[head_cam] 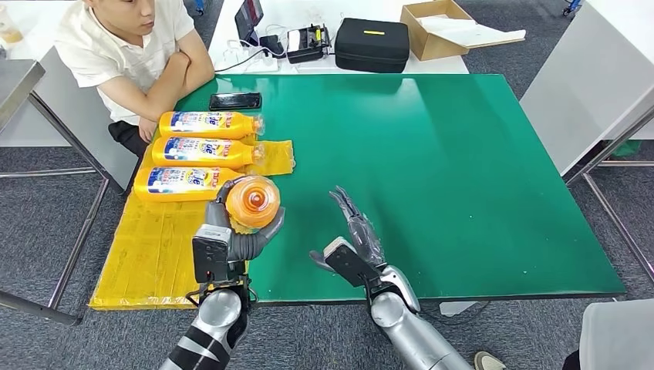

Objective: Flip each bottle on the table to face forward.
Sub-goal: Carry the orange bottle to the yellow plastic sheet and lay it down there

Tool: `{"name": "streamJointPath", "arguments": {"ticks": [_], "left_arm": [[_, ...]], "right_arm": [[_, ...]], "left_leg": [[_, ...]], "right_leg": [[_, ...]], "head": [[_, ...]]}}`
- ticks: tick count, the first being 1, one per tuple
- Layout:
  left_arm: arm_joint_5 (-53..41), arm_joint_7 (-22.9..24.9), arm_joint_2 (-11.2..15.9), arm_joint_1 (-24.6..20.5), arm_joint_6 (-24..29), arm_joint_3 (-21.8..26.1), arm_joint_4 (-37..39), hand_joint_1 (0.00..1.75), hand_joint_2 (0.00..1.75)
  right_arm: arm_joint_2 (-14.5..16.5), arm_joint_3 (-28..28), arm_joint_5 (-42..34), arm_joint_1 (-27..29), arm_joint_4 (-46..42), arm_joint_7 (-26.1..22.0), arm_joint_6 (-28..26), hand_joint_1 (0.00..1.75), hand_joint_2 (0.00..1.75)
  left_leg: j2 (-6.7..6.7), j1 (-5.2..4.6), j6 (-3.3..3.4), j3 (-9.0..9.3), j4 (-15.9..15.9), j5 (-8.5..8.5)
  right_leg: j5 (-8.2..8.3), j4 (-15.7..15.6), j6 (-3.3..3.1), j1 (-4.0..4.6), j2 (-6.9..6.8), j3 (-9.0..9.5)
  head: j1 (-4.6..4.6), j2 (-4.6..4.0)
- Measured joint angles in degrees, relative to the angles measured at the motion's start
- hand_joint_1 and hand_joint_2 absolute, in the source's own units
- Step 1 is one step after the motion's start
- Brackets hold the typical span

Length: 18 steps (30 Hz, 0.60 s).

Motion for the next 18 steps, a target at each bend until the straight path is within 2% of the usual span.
{"name": "streamJointPath", "arguments": {"ticks": [2,4,6,9,11,13,16,18], "left_arm": [[-2.8,0.5,0.2,-0.2,1.3,0.0,0.5,1.75,1.75],[-12.9,3.6,0.2,-0.4,3.7,0.4,1.0,1.75,1.75],[-31.9,9.6,0.1,-0.6,5.2,2.5,1.6,1.75,1.75],[-69.1,19.1,0.4,-1.1,5.6,8.2,3.8,1.75,1.75],[-84.6,23.0,0.9,-1.6,5.5,11.0,5.6,1.75,1.75],[-87.2,27.1,1.4,-2.4,4.0,12.3,7.7,1.75,1.75],[-83.3,35.1,2.6,-4.6,-0.9,12.6,11.9,1.75,1.75],[-83.1,38.7,3.7,-6.2,-2.9,12.7,14.9,1.75,1.75]], "right_arm": [[0.0,-0.2,0.4,0.0,0.0,0.0,-0.1,0.00,1.75],[0.0,-0.5,1.6,0.1,0.0,0.0,-0.3,0.00,1.75],[0.0,-1.2,3.0,0.1,-0.1,0.0,-0.6,0.00,1.75],[0.1,-3.5,4.3,0.6,-0.7,0.0,-0.9,0.00,1.75],[0.2,-5.1,4.9,1.3,-1.4,0.0,-0.7,0.00,1.75],[0.4,-6.5,5.5,2.0,-2.1,-0.1,-0.3,0.00,1.75],[0.8,-8.3,6.4,3.1,-3.3,-0.3,0.6,0.00,1.75],[1.0,-9.5,6.8,3.8,-4.1,-0.4,1.1,0.00,1.75]], "left_leg": [[0.00,0.00,0.00,0.00,0.0,0.00],[0.00,0.00,0.00,-0.01,0.0,0.00],[0.01,0.00,0.00,-0.01,0.0,0.00],[0.03,0.00,0.00,0.00,0.0,0.00],[0.02,0.00,0.00,0.00,0.0,0.01],[0.02,0.00,-0.01,0.00,0.0,0.01],[0.02,0.00,-0.01,0.00,0.0,0.01],[0.01,0.02,-0.01,0.00,0.0,0.02]], "right_leg": [[0.00,0.0,0.00,0.00,0.00,0.00],[0.00,0.0,0.00,0.00,0.00,0.01],[0.00,0.0,0.00,0.00,0.00,0.01],[0.00,0.0,0.00,0.00,0.00,0.00],[0.00,0.0,0.00,0.00,0.00,0.00],[0.00,0.0,0.00,0.01,0.00,0.00],[0.00,0.0,0.00,0.02,0.00,0.00],[0.00,0.0,0.00,0.02,0.00,0.00]], "head": [[0.00,0.00],[0.00,0.00],[0.00,0.00],[0.00,0.00],[0.00,0.00],[0.01,0.00],[0.01,0.00],[0.01,0.00]]}}
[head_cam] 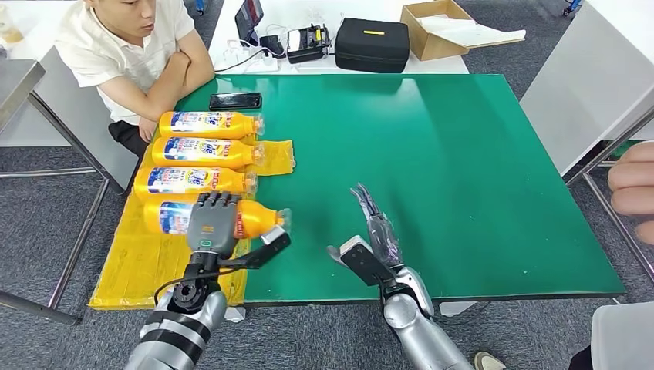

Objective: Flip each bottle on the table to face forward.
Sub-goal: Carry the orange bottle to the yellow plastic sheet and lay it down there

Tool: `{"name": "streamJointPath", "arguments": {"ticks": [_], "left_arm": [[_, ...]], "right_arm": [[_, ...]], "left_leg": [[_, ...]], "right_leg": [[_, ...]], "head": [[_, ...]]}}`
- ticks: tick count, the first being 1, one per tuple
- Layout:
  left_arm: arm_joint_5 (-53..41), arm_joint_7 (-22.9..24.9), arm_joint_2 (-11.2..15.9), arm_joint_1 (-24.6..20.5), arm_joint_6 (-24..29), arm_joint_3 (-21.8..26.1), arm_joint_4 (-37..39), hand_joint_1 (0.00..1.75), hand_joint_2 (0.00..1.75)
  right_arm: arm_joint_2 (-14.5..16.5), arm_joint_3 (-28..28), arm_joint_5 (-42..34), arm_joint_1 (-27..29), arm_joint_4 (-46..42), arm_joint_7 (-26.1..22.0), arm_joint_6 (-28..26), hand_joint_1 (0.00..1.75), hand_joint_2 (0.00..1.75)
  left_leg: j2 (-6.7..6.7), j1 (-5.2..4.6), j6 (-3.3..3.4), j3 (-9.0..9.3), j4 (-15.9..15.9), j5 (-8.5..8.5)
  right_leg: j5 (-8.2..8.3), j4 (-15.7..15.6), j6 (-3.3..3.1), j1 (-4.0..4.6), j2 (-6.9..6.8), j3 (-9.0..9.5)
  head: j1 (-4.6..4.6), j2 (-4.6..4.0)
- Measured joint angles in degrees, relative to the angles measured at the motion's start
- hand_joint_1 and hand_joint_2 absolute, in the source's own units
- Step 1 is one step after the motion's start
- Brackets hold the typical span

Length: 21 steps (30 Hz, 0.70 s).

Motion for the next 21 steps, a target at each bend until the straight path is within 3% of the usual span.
{"name": "streamJointPath", "arguments": {"ticks": [5,10,21], "left_arm": [[2.4,0.4,1.9,-2.7,-2.8,0.3,5.5,1.75,1.75],[6.9,-1.0,2.9,-5.0,-11.0,0.9,9.1,1.75,1.75],[13.0,-2.8,3.6,-10.7,-18.8,2.7,14.5,1.75,1.75]], "right_arm": [[0.5,-2.1,0.3,1.1,-1.3,-0.1,0.9,0.00,1.75],[0.9,-3.5,0.3,1.9,-2.0,-0.2,1.2,0.00,1.75],[1.5,-5.0,0.3,2.4,-2.1,-0.9,1.9,0.00,1.75]], "left_leg": [[0.00,0.01,0.00,-0.01,0.0,0.00],[-0.01,0.00,0.00,-0.02,0.0,0.00],[-0.03,0.01,-0.06,0.05,0.0,0.05]], "right_leg": [[0.00,0.0,0.00,-0.02,0.00,0.00],[0.00,0.0,0.00,-0.02,0.00,0.00],[0.01,0.0,0.00,-0.01,0.00,0.06]], "head": [[-0.01,0.00],[-0.01,0.00],[-0.01,0.00]]}}
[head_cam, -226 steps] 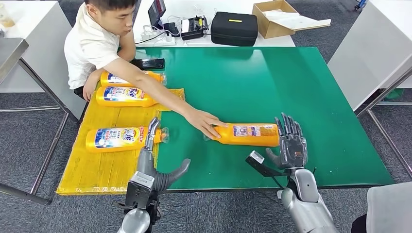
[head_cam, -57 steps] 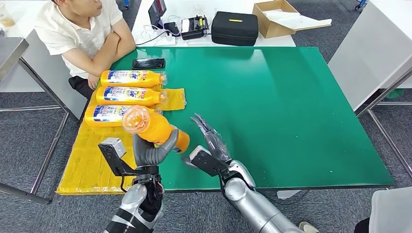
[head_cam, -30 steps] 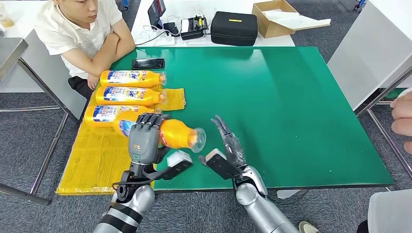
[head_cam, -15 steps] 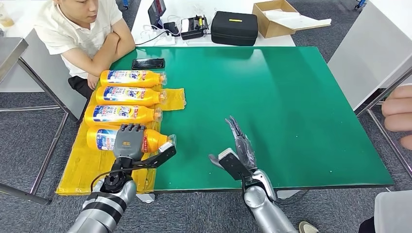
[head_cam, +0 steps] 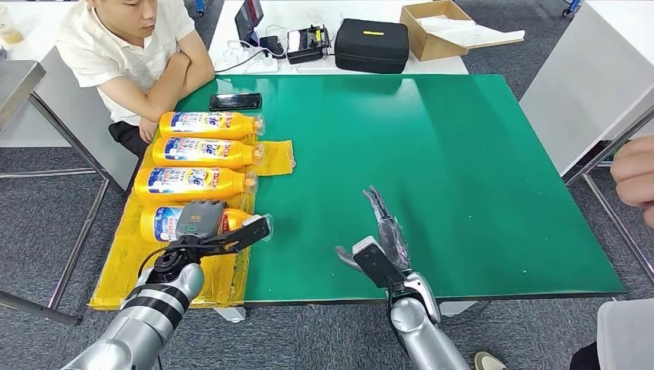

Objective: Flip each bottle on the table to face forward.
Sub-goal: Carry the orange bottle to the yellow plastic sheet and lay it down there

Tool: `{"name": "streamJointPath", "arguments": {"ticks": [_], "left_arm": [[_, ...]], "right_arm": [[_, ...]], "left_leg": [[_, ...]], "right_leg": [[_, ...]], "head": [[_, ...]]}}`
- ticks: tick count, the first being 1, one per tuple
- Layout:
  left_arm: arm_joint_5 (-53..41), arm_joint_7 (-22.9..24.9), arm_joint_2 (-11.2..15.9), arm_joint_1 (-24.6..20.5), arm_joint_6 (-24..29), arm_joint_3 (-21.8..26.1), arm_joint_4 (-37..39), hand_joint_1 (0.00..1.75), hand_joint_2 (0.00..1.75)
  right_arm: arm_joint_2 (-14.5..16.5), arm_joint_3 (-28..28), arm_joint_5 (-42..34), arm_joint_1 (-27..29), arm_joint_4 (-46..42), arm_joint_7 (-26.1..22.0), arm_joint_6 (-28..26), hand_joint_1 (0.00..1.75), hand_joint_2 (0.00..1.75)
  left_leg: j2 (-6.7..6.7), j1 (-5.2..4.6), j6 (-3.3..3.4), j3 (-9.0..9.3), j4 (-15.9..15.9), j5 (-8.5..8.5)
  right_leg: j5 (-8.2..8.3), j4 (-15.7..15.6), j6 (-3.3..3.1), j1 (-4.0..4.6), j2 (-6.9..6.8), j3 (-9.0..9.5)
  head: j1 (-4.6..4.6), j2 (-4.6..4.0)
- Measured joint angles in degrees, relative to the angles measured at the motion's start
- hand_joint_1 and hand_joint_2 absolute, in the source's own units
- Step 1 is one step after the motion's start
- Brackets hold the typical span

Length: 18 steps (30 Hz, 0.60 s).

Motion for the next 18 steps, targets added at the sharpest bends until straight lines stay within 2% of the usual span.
{"name": "streamJointPath", "arguments": {"ticks": [7,8,11,12,18], "left_arm": [[0.1,-0.1,0.0,-0.8,-0.1,0.2,1.2,1.75,1.75],[0.1,-0.1,0.0,-0.9,-0.1,0.2,1.3,1.63,1.75],[0.1,-0.1,0.0,-1.0,-0.1,0.2,1.6,0.32,1.75],[0.2,-0.1,0.0,-1.0,-0.2,0.3,1.6,0.00,1.75],[-0.1,-1.0,0.0,-2.2,-4.3,0.2,2.7,0.00,1.75]], "right_arm": [[0.0,-0.1,0.0,0.0,0.0,-0.1,0.0,0.00,1.75],[0.0,-0.1,0.0,0.0,0.0,-0.1,0.0,0.00,1.75],[0.0,-0.2,0.0,0.0,0.0,-0.1,0.0,0.00,1.75],[0.0,-0.3,0.0,0.0,0.0,-0.1,0.0,0.00,1.75],[0.2,-0.5,0.0,0.0,0.0,-0.7,0.0,0.00,1.75]], "left_leg": [[0.00,0.00,0.00,0.01,0.0,0.00],[0.00,0.00,0.00,0.01,0.0,0.00],[0.00,0.00,0.00,0.01,0.0,0.00],[0.00,0.00,0.00,0.01,0.0,0.00],[-0.02,0.00,0.00,0.02,0.0,0.00]], "right_leg": [[0.00,0.0,0.00,0.00,0.00,0.00],[0.00,0.0,0.00,0.00,0.00,0.00],[0.00,0.0,0.00,0.00,0.00,0.00],[0.00,0.0,0.00,0.00,0.00,0.00],[0.00,0.0,0.00,0.00,-0.01,0.03]], "head": [[0.00,0.00],[0.00,0.00],[0.00,0.00],[0.00,0.00],[0.00,0.00]]}}
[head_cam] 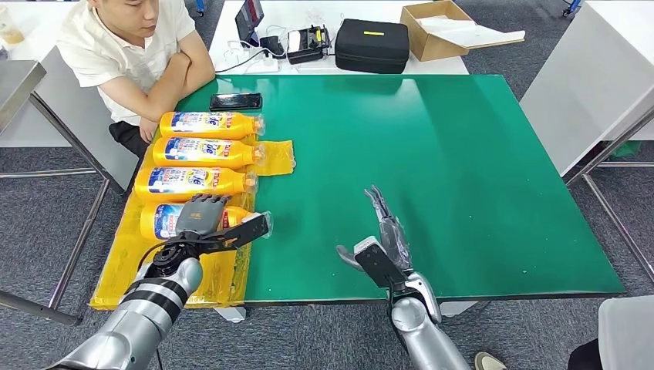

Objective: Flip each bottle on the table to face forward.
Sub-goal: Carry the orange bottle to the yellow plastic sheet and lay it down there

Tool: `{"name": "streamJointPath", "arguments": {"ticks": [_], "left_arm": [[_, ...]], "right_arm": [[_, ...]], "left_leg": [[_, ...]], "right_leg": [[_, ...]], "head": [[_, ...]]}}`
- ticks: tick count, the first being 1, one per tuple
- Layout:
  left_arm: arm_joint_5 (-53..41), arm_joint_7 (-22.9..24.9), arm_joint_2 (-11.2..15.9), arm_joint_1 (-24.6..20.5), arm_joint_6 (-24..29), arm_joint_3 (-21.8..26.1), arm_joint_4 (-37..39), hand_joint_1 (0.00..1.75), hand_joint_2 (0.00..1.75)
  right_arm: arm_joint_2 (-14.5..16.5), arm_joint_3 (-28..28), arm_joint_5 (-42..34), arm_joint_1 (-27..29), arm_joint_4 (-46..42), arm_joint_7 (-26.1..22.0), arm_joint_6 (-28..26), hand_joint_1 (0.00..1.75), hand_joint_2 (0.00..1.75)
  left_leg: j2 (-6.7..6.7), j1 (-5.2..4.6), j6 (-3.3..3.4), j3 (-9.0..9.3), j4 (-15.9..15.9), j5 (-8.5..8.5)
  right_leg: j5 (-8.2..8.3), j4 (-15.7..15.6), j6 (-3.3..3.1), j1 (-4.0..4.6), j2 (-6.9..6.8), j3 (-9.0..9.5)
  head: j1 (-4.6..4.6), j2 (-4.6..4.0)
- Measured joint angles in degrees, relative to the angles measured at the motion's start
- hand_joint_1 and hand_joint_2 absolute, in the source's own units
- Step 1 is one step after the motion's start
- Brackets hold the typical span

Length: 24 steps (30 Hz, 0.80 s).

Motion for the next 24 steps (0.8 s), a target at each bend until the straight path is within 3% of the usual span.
{"name": "streamJointPath", "arguments": {"ticks": [7,15,20,24], "left_arm": [[2.8,-3.8,0.3,-2.3,-5.7,-1.0,2.4,0.00,1.75],[10.9,-13.0,0.8,-0.7,-8.4,-4.4,0.6,0.00,1.75],[14.3,-13.8,1.2,0.4,-9.2,-7.5,-1.9,0.00,1.75],[17.2,-14.8,1.9,2.6,-8.6,-10.2,-5.5,0.00,0.00]], "right_arm": [[0.1,-0.5,-0.6,0.0,0.4,-1.1,-0.1,0.00,1.75],[0.1,-0.6,-1.6,-0.1,1.4,-2.7,-0.3,0.00,1.75],[0.1,-0.6,-2.1,-0.1,2.2,-3.0,-1.0,0.00,1.75],[0.1,-0.6,-2.0,-0.1,2.7,-3.2,-1.3,0.00,1.75]], "left_leg": [[-0.07,0.00,0.00,0.04,0.0,0.00],[-0.09,-0.01,0.00,0.03,0.0,0.00],[-0.08,-0.01,0.00,0.02,0.0,0.00],[-0.08,0.00,0.00,0.01,0.0,0.00]], "right_leg": [[0.00,0.0,0.00,-0.01,-0.03,0.09],[0.00,0.0,0.00,-0.01,-0.06,0.07],[-0.01,0.0,0.00,0.00,-0.05,0.06],[-0.01,0.0,0.00,0.00,-0.05,0.04]], "head": [[0.00,0.00],[0.00,0.00],[0.00,0.00],[0.01,0.00]]}}
